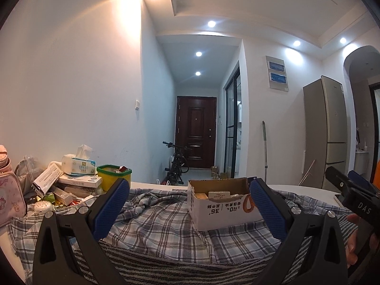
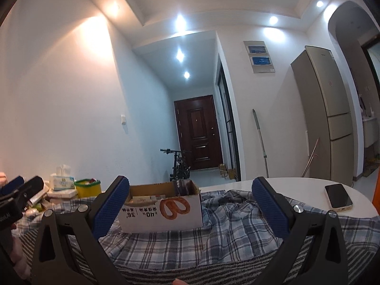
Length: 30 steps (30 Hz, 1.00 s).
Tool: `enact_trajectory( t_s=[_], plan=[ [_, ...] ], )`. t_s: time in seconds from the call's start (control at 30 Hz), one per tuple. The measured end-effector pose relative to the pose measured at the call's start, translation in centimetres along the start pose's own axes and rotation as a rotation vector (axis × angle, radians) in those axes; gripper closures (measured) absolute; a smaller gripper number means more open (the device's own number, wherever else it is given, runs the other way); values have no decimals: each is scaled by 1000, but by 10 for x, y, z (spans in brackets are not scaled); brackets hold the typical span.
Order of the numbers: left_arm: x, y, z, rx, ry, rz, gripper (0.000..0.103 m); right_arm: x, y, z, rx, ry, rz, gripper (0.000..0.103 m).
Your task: Organize objects
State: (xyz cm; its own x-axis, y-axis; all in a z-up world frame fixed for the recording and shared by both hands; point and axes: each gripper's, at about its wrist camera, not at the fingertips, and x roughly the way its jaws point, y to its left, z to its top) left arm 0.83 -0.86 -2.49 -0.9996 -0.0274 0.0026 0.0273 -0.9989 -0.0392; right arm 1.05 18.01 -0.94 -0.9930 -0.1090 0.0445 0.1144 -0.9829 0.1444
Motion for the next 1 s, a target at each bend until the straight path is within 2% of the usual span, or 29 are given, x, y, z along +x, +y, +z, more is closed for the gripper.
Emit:
enact_trajectory(
  t_s=[0.27,0.63,1.0],
  plan=[
    [-2,-16,-1,90,-19,1,0,2,10,0,-46,15,-8,0],
    [-3,-9,-1,55,-21,-9,0,1,13,0,-60,16,-12,0],
    [-2,-12,0,70,-18,-3,0,1,15,0,-72,15,-13,0]
  ],
)
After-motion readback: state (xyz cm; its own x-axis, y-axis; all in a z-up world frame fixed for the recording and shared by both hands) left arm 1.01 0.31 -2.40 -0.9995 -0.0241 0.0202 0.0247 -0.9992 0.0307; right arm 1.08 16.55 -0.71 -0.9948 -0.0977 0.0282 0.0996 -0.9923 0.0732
